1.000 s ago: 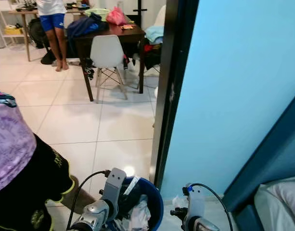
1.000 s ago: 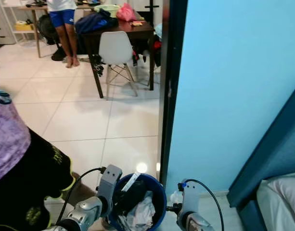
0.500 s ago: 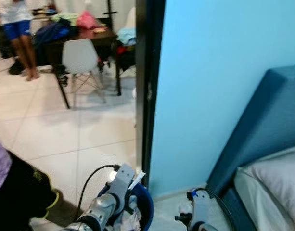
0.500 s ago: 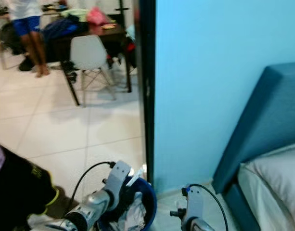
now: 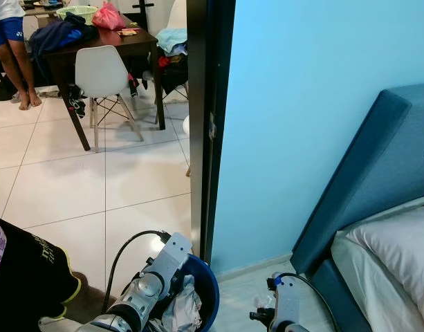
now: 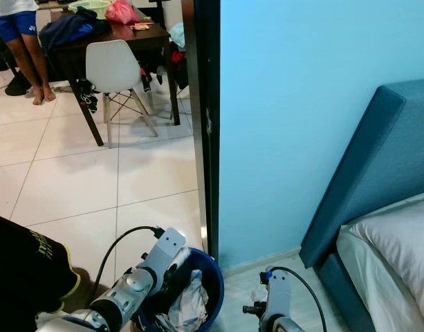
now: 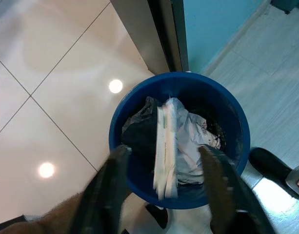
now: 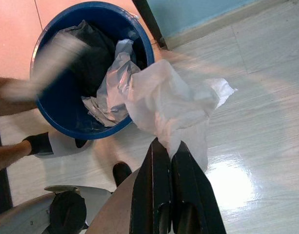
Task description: Clean up the room
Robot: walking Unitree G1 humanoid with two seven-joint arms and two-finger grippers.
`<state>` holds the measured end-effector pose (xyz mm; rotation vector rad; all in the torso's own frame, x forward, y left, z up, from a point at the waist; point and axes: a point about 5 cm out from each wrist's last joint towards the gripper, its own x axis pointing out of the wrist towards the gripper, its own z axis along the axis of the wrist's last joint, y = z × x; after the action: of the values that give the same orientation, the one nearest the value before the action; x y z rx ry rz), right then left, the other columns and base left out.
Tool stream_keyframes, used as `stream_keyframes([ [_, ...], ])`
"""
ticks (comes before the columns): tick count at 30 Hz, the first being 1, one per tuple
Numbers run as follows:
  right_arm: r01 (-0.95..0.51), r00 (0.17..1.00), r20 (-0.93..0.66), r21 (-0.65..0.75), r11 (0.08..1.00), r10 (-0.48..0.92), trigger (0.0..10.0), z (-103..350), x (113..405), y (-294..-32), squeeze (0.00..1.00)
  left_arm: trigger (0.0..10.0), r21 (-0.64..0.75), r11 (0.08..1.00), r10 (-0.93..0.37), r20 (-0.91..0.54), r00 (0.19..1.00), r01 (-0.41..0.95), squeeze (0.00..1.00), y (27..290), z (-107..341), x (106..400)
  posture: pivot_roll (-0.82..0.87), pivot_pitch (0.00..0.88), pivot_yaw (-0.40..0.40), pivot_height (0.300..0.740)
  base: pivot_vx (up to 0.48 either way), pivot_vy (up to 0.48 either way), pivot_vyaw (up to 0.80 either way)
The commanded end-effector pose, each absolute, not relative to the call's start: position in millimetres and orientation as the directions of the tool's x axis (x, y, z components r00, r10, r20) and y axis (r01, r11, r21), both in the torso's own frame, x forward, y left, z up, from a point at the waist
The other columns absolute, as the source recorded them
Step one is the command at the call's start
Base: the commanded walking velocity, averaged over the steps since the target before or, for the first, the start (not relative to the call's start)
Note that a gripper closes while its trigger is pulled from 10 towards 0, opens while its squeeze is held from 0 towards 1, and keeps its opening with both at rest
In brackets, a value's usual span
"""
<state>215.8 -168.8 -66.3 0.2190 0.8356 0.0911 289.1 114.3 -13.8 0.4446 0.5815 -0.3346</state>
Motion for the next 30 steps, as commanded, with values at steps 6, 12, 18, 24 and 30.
stream_keyframes([
  [6, -0.058, 0.673, -0.716, 0.198, 0.978, 0.185, 10.0, -65, 218, -166, 0.00, 10.0, 0.196, 0.883, -0.223, -0.624, 0.749, 0.427, 1.00, 112, -22, 279, -0.24, 0.112, -0.010, 0.735, 0.000, 0.000, 0.00],
  [12, -0.194, 0.678, -0.686, 0.180, 0.964, 0.265, 10.0, -54, 235, -154, 0.00, 10.0, 0.132, 0.910, -0.246, -0.590, 0.769, 0.392, 1.00, 115, -20, 280, -0.16, 0.120, -0.026, 0.735, 0.000, 0.000, 0.00],
  [18, -0.279, 0.669, -0.668, 0.180, 0.943, 0.326, 10.0, -46, 246, -143, 0.00, 10.0, 0.126, 0.929, -0.218, -0.576, 0.788, 0.349, 0.92, 124, -22, 277, -0.10, 0.125, -0.038, 0.735, 0.000, 0.000, 0.00],
  [24, -0.423, 0.644, -0.637, 0.163, 0.891, 0.423, 10.0, -28, 269, -115, 0.00, 10.0, 0.138, 0.962, -0.123, -0.558, 0.821, 0.237, 0.00, 151, -33, 261, 0.05, 0.139, -0.082, 0.735, 0.000, 0.000, 0.00],
  [30, -0.564, 0.635, -0.578, 0.107, 0.818, 0.513, 10.0, 9, 302, -62, 0.00, 10.0, 0.206, 0.976, 0.059, -0.548, 0.834, 0.067, 0.00, 202, -57, 201, 0.19, 0.184, -0.107, 0.735, 0.000, 0.000, 0.00],
])
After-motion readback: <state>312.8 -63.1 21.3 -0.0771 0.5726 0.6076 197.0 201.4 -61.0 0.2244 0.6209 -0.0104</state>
